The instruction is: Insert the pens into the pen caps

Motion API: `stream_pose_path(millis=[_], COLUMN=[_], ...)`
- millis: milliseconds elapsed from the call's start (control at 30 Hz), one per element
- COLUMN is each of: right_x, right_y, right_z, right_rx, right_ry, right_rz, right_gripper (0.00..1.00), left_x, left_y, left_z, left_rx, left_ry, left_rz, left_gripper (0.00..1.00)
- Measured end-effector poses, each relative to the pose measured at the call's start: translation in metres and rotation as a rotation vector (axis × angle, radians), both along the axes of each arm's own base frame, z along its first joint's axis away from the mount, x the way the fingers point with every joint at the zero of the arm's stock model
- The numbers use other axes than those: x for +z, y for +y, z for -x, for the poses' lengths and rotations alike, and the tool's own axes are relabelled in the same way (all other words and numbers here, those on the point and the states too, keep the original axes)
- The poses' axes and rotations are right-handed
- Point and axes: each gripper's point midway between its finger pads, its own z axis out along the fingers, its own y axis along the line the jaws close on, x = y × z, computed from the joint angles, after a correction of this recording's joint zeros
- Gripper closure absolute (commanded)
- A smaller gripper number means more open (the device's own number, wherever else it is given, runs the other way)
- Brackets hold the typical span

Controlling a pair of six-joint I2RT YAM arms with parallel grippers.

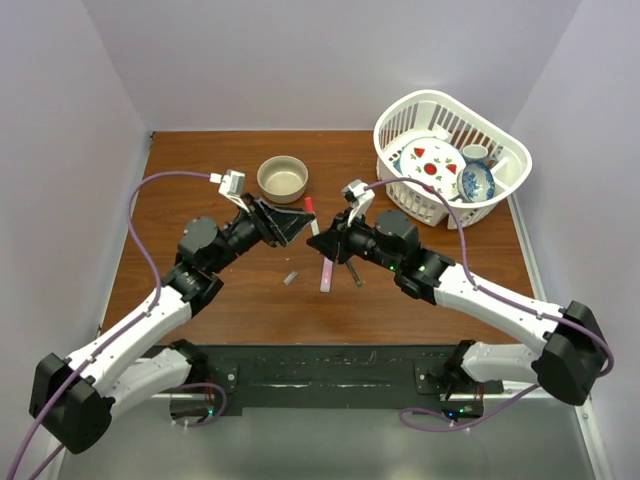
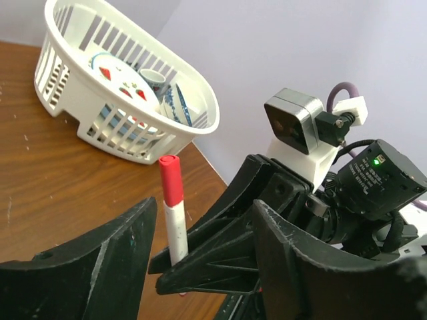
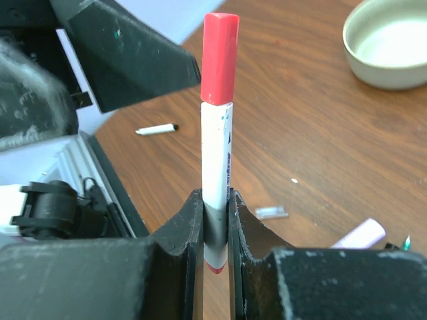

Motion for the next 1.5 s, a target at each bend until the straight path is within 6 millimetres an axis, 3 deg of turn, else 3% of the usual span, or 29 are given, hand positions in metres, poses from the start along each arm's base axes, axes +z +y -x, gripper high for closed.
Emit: stream_pose_path(millis=[167,367,1133,1367,1400,1500], right_x=[0.023,0.036,0.039,0.040,0.040,0.040], right_y=[-0.003,-0.003,-0.001,-0.001,-0.001,-0.001], right_z=[0.010,0.024,0.042,0.042,0.042,0.042], right_rx=[0.033,0.090,0.169,0.170,0.170,0.171], right_ry=[-0.041,-0.063,-0.048,-0.046,-0.046,-0.044], right_rz=[-0.055,-0.097,-0.128,-0.130,-0.130,-0.131], right_gripper=[1.00,1.00,1.00,1.00,1.00,1.00], left_x=[0.020,0.026,0.038,0.038,0.039,0.039], left_y=[0.005,0.007,-0.011,-0.012,-0.012,-0.012], left_z=[0.000,-0.002,0.010,0.010,0.010,0.011], left_rx=[0.024,0.035,-0.095,-0.100,-0.101,-0.107], left_ry=[-0.053,-0.078,-0.136,-0.130,-0.132,-0.131], left_rz=[-0.028,-0.068,-0.051,-0.045,-0.045,-0.043], left_gripper=[0.34,0.33,0.46,0.65,0.80,1.00])
